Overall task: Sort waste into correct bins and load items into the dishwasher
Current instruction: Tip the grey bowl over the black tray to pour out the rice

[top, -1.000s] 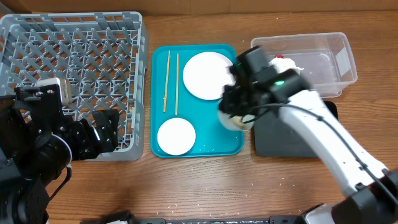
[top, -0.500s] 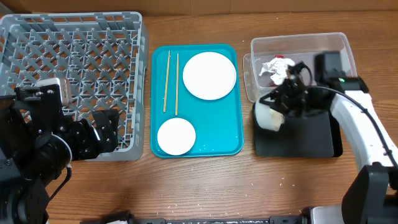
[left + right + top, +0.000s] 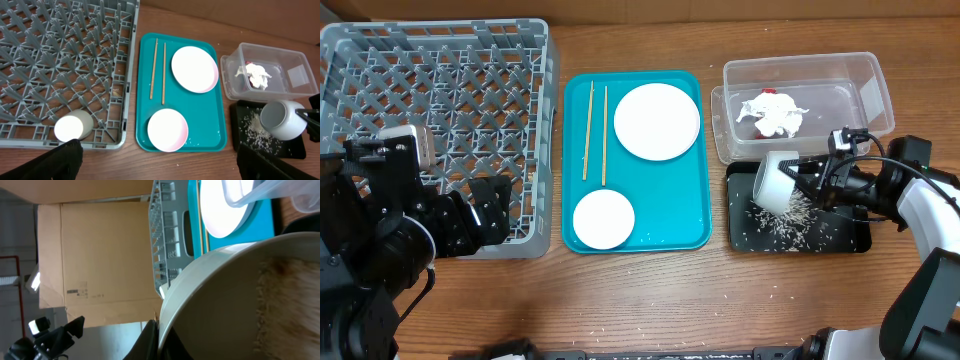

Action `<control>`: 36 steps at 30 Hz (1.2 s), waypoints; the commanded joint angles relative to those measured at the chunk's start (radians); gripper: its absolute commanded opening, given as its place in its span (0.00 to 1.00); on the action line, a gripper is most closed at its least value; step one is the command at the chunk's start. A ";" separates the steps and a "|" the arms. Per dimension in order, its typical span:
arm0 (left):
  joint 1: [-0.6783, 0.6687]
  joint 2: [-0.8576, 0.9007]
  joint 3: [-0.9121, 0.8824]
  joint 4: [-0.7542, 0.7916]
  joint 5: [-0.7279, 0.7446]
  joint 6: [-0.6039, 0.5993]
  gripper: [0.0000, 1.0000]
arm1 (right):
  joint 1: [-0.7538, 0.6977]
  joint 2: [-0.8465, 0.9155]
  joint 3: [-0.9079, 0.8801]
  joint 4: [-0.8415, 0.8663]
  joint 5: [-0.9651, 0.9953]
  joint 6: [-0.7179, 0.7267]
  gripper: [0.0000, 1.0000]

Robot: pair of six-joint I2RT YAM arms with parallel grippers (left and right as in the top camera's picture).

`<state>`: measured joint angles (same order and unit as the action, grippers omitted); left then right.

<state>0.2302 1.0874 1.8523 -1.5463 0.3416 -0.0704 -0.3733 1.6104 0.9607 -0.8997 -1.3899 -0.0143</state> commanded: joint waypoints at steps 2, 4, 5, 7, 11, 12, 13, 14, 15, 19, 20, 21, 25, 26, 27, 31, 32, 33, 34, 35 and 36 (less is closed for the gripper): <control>-0.004 -0.001 0.004 0.002 0.014 0.023 1.00 | -0.002 -0.010 0.002 -0.035 0.002 -0.046 0.04; -0.004 -0.001 0.004 0.002 0.014 0.023 1.00 | -0.002 -0.010 0.001 -0.047 0.039 -0.072 0.04; -0.004 -0.001 0.004 0.002 0.014 0.023 1.00 | -0.002 -0.009 0.001 -0.035 0.087 -0.072 0.04; -0.004 -0.001 0.004 0.002 0.014 0.023 1.00 | -0.002 -0.009 0.000 -0.041 0.154 -0.031 0.04; -0.004 -0.001 0.004 0.002 0.014 0.023 1.00 | -0.003 -0.006 0.000 -0.059 0.094 -0.109 0.04; -0.004 -0.001 0.004 0.002 0.014 0.023 1.00 | -0.006 -0.003 0.000 -0.026 0.116 -0.034 0.04; -0.004 -0.001 0.004 0.002 0.014 0.023 1.00 | -0.010 0.000 0.000 -0.021 0.077 0.025 0.04; -0.004 -0.001 0.004 0.002 0.014 0.023 1.00 | -0.010 0.000 0.000 -0.024 -0.024 0.008 0.04; -0.004 -0.001 0.004 0.002 0.014 0.023 1.00 | -0.009 0.000 0.000 -0.035 -0.126 -0.048 0.04; -0.004 -0.001 0.004 0.002 0.014 0.023 1.00 | -0.009 0.008 0.000 0.006 -0.016 0.065 0.04; -0.004 -0.001 0.004 0.002 0.014 0.023 1.00 | -0.009 0.007 0.000 -0.034 -0.085 0.048 0.04; -0.004 -0.001 0.004 0.002 0.014 0.023 1.00 | -0.005 0.004 0.000 -0.076 -0.179 -0.046 0.04; -0.004 -0.001 0.004 0.002 0.014 0.023 1.00 | -0.002 0.011 0.002 -0.043 0.018 -0.006 0.04; -0.004 -0.001 0.004 0.002 0.014 0.023 1.00 | -0.001 0.013 0.002 -0.072 -0.012 0.002 0.04; -0.004 -0.001 0.004 0.002 0.014 0.023 1.00 | 0.000 0.013 0.002 -0.099 -0.066 -0.061 0.04; -0.004 -0.001 0.004 0.002 0.014 0.023 1.00 | 0.001 0.015 0.002 -0.070 0.010 -0.030 0.04; -0.004 -0.001 0.004 0.002 0.014 0.023 1.00 | 0.002 0.015 0.002 -0.098 -0.042 -0.056 0.04; -0.004 -0.001 0.004 0.002 0.014 0.023 1.00 | 0.007 0.011 0.002 -0.128 -0.096 -0.131 0.04; -0.004 -0.001 0.004 0.002 0.014 0.023 1.00 | 0.011 0.008 0.002 -0.132 -0.096 -0.203 0.04; -0.004 -0.001 0.004 0.002 0.014 0.023 1.00 | 0.012 0.008 0.002 -0.109 -0.048 -0.210 0.04; -0.004 -0.001 0.004 0.002 0.015 0.023 1.00 | 0.012 0.013 0.002 -0.065 0.045 -0.134 0.04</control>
<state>0.2302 1.0874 1.8523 -1.5463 0.3416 -0.0704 -0.3702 1.6169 0.9569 -1.0019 -1.4162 -0.1268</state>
